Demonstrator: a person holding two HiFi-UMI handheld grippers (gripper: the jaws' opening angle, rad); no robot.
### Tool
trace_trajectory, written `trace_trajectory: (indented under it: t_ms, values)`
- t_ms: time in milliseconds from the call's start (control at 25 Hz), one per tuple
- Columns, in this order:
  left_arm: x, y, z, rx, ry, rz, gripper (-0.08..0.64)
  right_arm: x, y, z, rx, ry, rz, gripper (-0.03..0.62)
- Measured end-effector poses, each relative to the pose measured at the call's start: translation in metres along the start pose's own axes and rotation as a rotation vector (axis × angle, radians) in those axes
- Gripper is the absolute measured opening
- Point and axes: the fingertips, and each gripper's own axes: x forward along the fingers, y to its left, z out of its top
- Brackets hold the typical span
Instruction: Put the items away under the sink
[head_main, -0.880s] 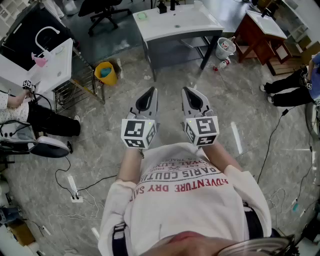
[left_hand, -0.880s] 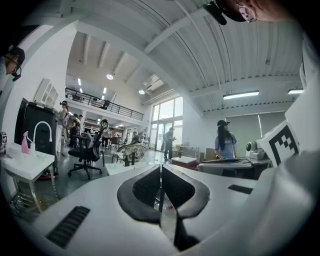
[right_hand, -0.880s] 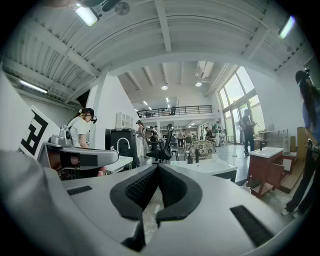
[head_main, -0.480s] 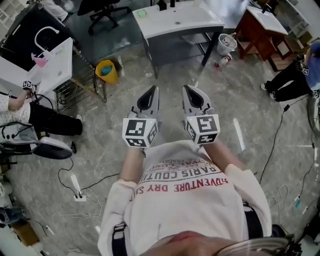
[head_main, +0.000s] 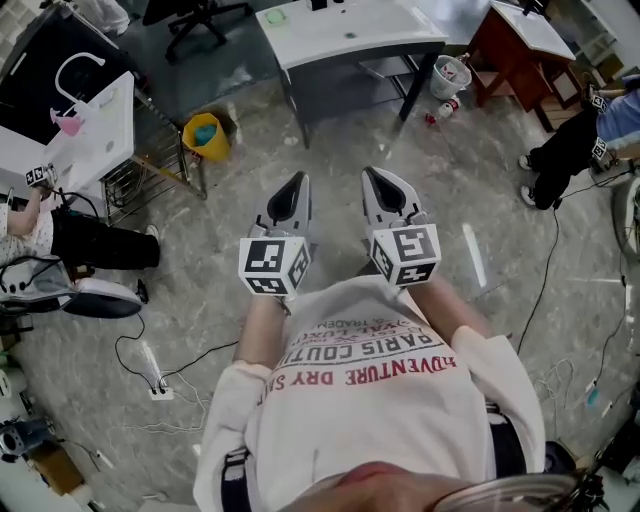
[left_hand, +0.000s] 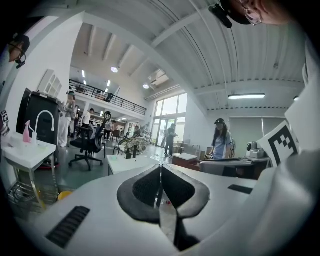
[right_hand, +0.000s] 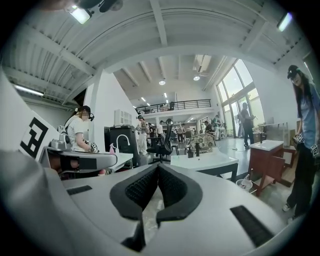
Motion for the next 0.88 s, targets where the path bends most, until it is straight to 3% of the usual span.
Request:
trace_trajectory:
  t_ms: [440,640,880]
  values:
    - [0.084,0.037,0.005,0.002,0.034,0.100,0.028,0.080,-0.066,0.008,0.036,0.016,0.059,0.025]
    - [0.146,0.057,0.030,0.009,0.006,0.150,0.028,0.136,-0.115,0.031,0.071,-0.028,0.088,0.025]
    - [0.227,0.070,0.055,0.019,-0.008,0.201,0.028,0.205,-0.174,0.056,0.045,-0.031,0.143,0.025]
